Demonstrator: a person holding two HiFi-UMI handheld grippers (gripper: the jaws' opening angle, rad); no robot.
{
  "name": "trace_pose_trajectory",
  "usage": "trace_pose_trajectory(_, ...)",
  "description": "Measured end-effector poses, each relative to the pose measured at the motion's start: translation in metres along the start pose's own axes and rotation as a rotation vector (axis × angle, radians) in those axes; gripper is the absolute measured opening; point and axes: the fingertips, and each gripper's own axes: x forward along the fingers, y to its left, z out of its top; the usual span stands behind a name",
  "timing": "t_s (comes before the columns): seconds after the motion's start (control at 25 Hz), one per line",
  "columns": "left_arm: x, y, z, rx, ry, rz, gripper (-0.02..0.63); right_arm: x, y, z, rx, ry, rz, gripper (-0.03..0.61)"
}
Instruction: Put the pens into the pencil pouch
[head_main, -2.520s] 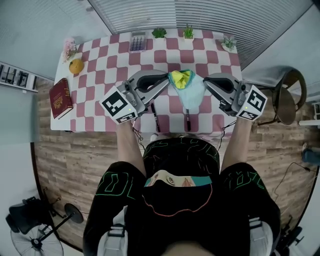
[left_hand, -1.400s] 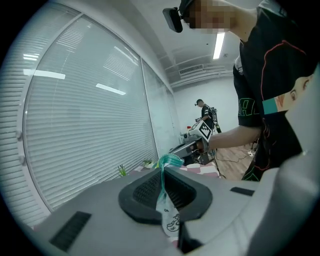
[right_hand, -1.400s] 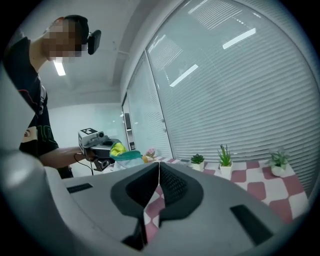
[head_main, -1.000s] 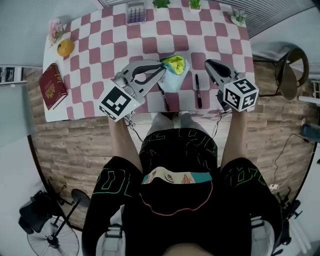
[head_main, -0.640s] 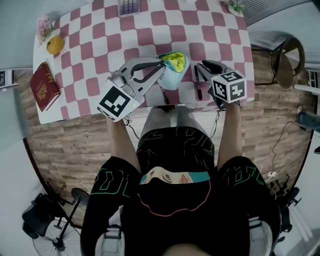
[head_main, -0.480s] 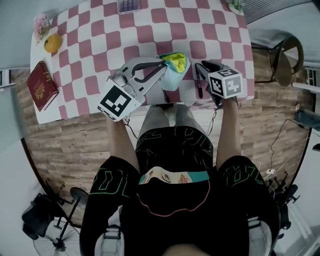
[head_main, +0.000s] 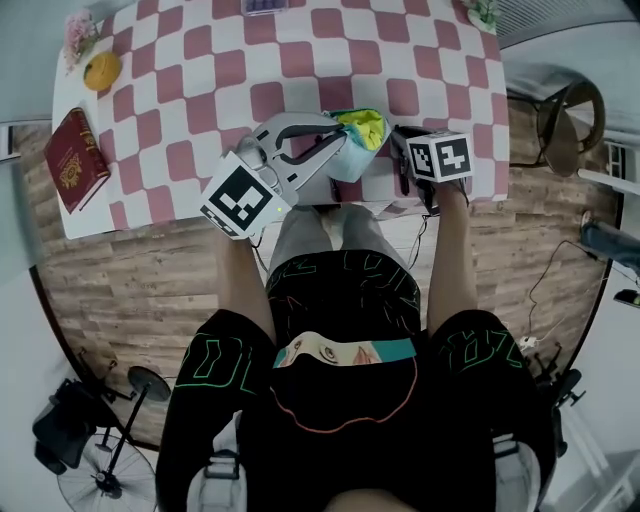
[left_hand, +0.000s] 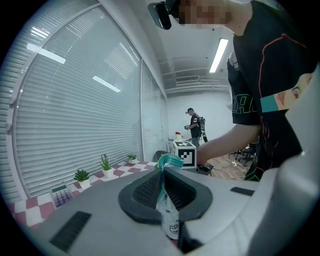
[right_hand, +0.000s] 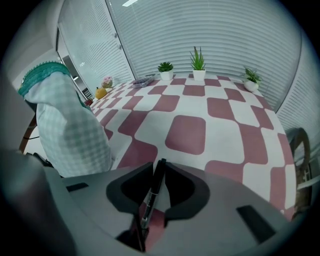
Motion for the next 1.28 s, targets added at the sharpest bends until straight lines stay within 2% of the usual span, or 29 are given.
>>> trace_pose_trajectory(0.28,-0.002,0.000,-0.005,-0.020,-0.001,0.002,0.014,0.003,-0.005,-0.001,0.033,0.038,-0.001,0.051)
trace_pose_trajectory(0.56,0.000,0.000,-0.006,-0.027,0.000,-0.001,0.014,-0.007,-0.008,0.014,0.092,-0.054,0.040,0.049)
trace_pose_trajectory(0.96,0.005,0.006,-0.002,-0.009,0.013,-0.006,0.014,-0.045,-0.003,0.071,0.088,-0.303,0.089,0.048)
trace_pose_trajectory(1.28,0.004,0.016,0.006,0.014,0.011,0.003,0.014,-0.085,-0.003,0.120,0.115,-0.573,0.113,0.048)
